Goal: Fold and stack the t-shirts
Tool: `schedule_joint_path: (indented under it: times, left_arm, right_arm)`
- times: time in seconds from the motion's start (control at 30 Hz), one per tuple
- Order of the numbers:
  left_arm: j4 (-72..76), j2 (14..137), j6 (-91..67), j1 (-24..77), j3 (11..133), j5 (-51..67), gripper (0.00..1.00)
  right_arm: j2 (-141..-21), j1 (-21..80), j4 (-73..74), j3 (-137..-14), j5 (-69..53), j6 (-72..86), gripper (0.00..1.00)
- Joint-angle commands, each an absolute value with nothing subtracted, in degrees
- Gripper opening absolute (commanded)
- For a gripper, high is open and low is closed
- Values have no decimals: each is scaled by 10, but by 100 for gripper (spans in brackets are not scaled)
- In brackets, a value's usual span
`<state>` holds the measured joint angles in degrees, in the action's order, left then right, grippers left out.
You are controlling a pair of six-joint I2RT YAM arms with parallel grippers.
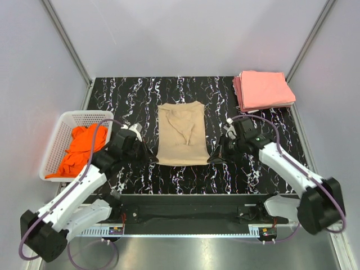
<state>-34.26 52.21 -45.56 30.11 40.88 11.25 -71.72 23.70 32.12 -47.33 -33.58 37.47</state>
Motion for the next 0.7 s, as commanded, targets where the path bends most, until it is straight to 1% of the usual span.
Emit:
schedule_joint_path:
  times: [0.0,0.07,0.2,0.33,0.47,0.67]
  left_arm:
    - [-431,460,-476,316,453,72,0]
    - [-464,441,-479,321,483,65,0]
    - [-486,438,-461,322,532,44,0]
    - [-484,482,-444,320,562,22,0]
    - [-470,533,-432,312,584,17,0]
    - [-434,617,-403,255,625,53,0]
  right_arm:
    - [-634,271,405,-482,-291,441,0]
    - [-593,284,437,-494,-273,455,0]
    - [-577,284,485,-557,-237,453,0]
    - [-630,284,503,-605,-187,418,0]
    - [-692,274,503,-656,-168,393,0]
    - [-787,238,501,-728,-166,351,0]
